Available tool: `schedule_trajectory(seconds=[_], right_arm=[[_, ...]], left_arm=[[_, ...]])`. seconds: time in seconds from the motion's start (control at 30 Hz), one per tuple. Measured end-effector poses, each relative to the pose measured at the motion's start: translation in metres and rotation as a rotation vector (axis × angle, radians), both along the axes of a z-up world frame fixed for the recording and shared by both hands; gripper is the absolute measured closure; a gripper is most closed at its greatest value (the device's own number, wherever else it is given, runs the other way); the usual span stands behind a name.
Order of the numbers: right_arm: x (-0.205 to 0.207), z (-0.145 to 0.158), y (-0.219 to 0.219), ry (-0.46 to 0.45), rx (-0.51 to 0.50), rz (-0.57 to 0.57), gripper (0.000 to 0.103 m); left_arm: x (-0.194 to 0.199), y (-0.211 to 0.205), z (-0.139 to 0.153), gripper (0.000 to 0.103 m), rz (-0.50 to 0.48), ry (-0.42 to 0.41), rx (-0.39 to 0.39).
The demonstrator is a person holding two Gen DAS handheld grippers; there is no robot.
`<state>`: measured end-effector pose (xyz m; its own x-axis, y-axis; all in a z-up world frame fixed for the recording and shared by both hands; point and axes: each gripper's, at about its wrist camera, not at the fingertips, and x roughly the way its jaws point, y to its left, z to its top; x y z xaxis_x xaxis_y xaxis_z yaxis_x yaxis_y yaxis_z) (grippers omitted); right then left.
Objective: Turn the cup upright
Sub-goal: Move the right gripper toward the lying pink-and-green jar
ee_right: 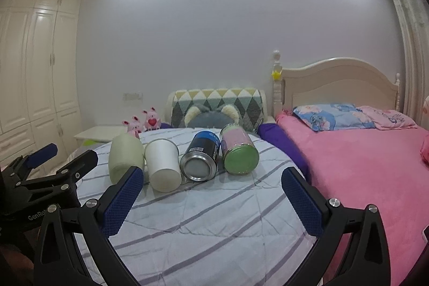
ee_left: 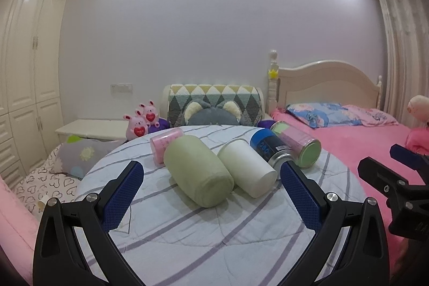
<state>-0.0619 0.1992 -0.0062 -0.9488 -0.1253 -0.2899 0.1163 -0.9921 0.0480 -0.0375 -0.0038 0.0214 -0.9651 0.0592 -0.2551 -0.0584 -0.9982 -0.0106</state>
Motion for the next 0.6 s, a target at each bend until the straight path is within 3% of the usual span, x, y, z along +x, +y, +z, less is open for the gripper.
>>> schedule_trajectory(seconds=[0.6], right_arm=[[-0.112,-0.003,0.019,-0.276,-0.030,0.013,0.000]], left_arm=[[-0.083,0.012,0.007,0.000,-0.037,-0.229,-0.051]])
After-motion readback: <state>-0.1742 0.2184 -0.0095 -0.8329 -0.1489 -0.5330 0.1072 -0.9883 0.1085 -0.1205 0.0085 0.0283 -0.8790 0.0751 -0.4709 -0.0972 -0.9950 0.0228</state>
